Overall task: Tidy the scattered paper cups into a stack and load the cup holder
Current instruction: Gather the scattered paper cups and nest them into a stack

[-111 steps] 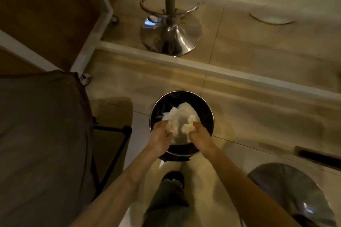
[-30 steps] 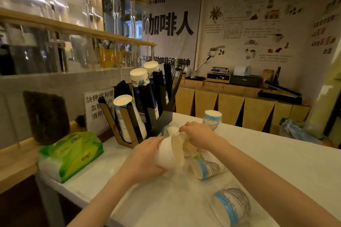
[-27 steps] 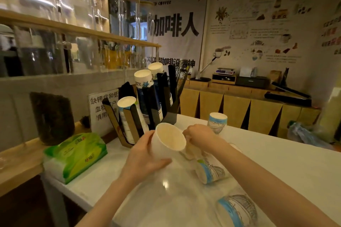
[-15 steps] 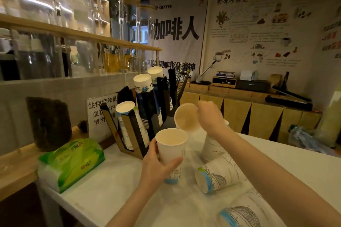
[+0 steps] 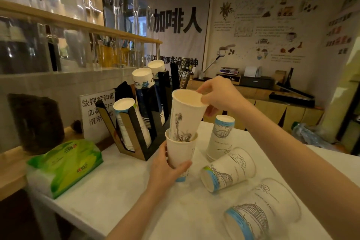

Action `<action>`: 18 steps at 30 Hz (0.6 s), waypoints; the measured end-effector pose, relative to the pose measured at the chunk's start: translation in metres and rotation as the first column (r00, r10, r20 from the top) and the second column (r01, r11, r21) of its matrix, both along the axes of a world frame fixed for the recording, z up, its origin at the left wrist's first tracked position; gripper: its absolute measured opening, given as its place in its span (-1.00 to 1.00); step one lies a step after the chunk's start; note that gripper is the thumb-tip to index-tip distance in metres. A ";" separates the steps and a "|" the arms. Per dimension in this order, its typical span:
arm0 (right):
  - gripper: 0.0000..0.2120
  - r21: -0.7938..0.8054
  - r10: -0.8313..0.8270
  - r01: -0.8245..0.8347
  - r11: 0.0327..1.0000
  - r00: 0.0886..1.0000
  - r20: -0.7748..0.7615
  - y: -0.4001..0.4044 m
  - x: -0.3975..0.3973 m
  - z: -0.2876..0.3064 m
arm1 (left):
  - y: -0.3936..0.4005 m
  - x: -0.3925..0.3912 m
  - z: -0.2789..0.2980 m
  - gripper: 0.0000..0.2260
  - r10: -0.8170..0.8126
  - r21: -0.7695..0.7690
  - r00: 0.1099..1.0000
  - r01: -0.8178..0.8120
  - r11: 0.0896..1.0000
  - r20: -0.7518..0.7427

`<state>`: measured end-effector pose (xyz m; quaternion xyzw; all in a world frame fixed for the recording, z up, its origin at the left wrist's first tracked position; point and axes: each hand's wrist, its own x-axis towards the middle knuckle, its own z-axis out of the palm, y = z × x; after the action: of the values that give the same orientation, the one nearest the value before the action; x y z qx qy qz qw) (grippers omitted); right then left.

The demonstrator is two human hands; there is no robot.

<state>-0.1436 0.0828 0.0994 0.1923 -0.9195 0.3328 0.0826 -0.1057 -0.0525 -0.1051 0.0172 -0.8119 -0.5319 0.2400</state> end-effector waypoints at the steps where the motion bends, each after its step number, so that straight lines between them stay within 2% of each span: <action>1: -0.69 0.033 0.001 -0.002 0.999 1.000 0.015 -0.004 -0.001 -0.008 | 0.000 0.000 0.000 -0.21 0.001 -0.004 1.000 -0.001 1.000 -0.004; 10: -0.74 0.268 -0.075 0.088 0.960 0.996 -0.057 -0.018 -0.012 -0.079 | -0.001 0.002 -0.001 -0.21 -0.032 0.032 0.999 0.032 0.999 0.007; 12: -0.70 0.270 -0.072 0.083 0.959 0.996 -0.050 -0.016 -0.010 -0.084 | -0.001 0.002 -0.002 -0.21 -0.043 0.032 0.999 0.042 0.999 0.008; 15: -0.57 0.250 -0.027 0.016 0.968 0.999 0.038 -0.012 -0.001 -0.082 | -0.002 0.001 -0.001 -0.22 -0.040 0.027 0.999 0.040 0.999 -0.004; 18: -0.52 0.173 -0.030 0.015 0.985 0.996 0.084 -0.003 0.008 -0.077 | -0.002 0.002 -0.002 -0.21 -0.049 0.008 0.999 0.049 0.999 -0.019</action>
<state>-0.1356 0.0795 0.0223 0.1735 -0.9496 0.2594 0.0295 -0.1039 -0.0541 -0.1075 -0.0065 -0.8075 -0.5412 0.2346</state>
